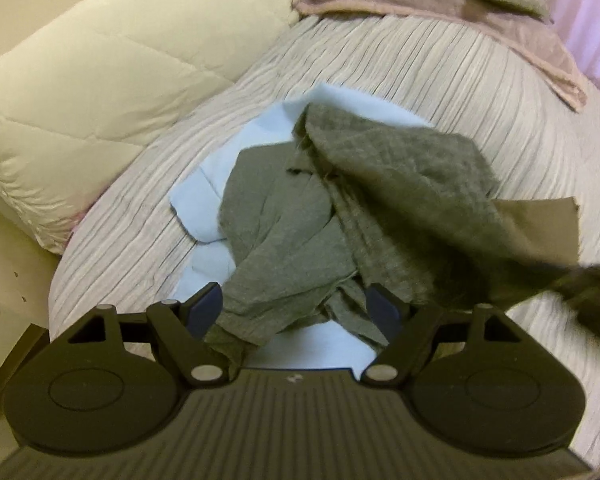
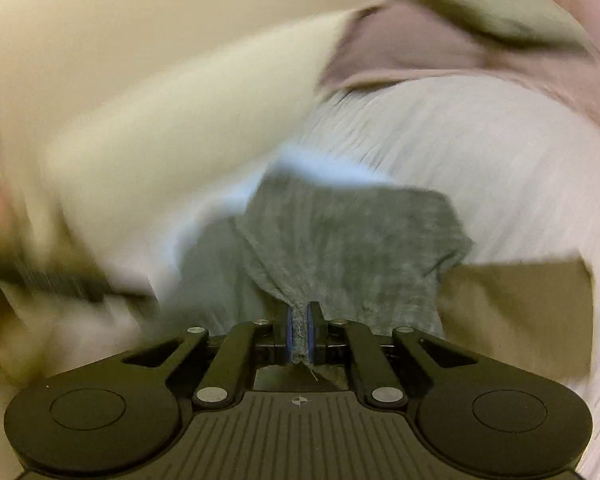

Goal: Fold clothes
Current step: 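Grasp the grey plaid shorts with the right tool and pull them off the pile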

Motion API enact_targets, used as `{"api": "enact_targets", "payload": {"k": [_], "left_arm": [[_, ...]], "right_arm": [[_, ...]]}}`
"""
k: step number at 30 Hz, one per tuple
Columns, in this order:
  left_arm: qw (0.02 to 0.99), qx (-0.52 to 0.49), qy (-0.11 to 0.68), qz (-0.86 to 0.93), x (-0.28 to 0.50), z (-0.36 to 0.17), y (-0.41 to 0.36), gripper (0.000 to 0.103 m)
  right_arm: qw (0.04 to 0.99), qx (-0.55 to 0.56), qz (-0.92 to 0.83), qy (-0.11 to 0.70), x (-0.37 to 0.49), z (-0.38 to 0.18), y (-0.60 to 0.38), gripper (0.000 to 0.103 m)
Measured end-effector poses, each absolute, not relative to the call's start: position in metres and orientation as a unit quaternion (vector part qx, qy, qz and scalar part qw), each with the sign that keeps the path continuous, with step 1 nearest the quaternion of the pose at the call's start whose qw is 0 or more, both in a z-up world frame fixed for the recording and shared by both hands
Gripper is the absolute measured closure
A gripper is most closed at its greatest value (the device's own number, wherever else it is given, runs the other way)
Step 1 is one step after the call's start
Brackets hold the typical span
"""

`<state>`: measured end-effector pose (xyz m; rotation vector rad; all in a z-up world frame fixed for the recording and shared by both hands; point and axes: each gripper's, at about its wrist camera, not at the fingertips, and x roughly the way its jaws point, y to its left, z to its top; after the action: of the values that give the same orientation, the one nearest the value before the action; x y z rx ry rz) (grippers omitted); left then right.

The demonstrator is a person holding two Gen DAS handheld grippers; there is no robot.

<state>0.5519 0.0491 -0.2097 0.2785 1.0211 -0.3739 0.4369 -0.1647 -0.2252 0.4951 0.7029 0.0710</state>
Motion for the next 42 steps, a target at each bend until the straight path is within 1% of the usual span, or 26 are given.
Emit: {"api": "enact_targets", "payload": {"k": [3,5,9,12,16,17,18,19,20,22,26,30,35,38,42], "left_arm": [[0.853,0.131,0.466,-0.196,0.534,-0.189,0.039,0.027],[0.856,0.132,0.452,-0.214,0.517,-0.174,0.029,0.028],[0.857,0.136,0.419,-0.267,0.466,-0.140,0.001,0.028],[0.847,0.136,0.402,-0.320,0.415,-0.116,-0.021,0.027],[0.822,0.151,0.392,-0.386,0.337,-0.103,-0.054,0.027],[0.814,0.155,0.392,-0.399,0.318,-0.104,-0.062,0.027],[0.807,0.163,0.396,-0.408,0.297,-0.107,-0.069,0.027],[0.798,0.172,0.400,-0.416,0.276,-0.110,-0.077,0.027],[0.790,0.181,0.404,-0.424,0.255,-0.114,-0.085,0.027],[0.774,0.198,0.411,-0.439,0.215,-0.121,-0.097,0.027],[0.749,0.242,0.420,-0.452,0.141,-0.141,-0.113,0.027],[0.736,0.287,0.429,-0.439,0.085,-0.164,-0.119,0.027],[0.727,0.324,0.421,-0.435,0.045,-0.170,-0.121,0.027],[0.725,0.336,0.409,-0.441,0.032,-0.165,-0.123,0.027],[0.725,0.356,0.390,-0.442,0.030,-0.159,-0.127,0.027]], "right_arm": [[0.888,0.390,0.027,0.243,0.387,-0.170,-0.220,0.098],[0.886,0.427,0.020,0.181,0.344,-0.130,-0.247,0.098],[0.885,0.456,-0.004,0.093,0.250,-0.068,-0.287,0.098],[0.889,0.450,-0.053,0.060,0.166,-0.034,-0.310,0.098],[0.883,0.431,-0.169,0.081,0.052,-0.018,-0.334,0.097],[0.875,0.426,-0.208,0.097,0.026,-0.021,-0.341,0.081],[0.863,0.425,-0.246,0.113,0.003,-0.027,-0.347,0.046],[0.848,0.427,-0.286,0.131,-0.020,-0.036,-0.352,0.028],[0.833,0.428,-0.318,0.149,-0.043,-0.045,-0.357,0.021],[0.806,0.437,-0.355,0.182,-0.090,-0.066,-0.363,0.021],[0.761,0.474,-0.375,0.236,-0.165,-0.101,-0.370,0.021],[0.746,0.460,-0.372,0.306,-0.213,-0.128,-0.367,0.021],[0.742,0.416,-0.356,0.386,-0.227,-0.151,-0.343,0.021],[0.742,0.401,-0.346,0.411,-0.227,-0.160,-0.325,0.021],[0.742,0.407,-0.333,0.416,-0.220,-0.163,-0.311,0.021]]}}
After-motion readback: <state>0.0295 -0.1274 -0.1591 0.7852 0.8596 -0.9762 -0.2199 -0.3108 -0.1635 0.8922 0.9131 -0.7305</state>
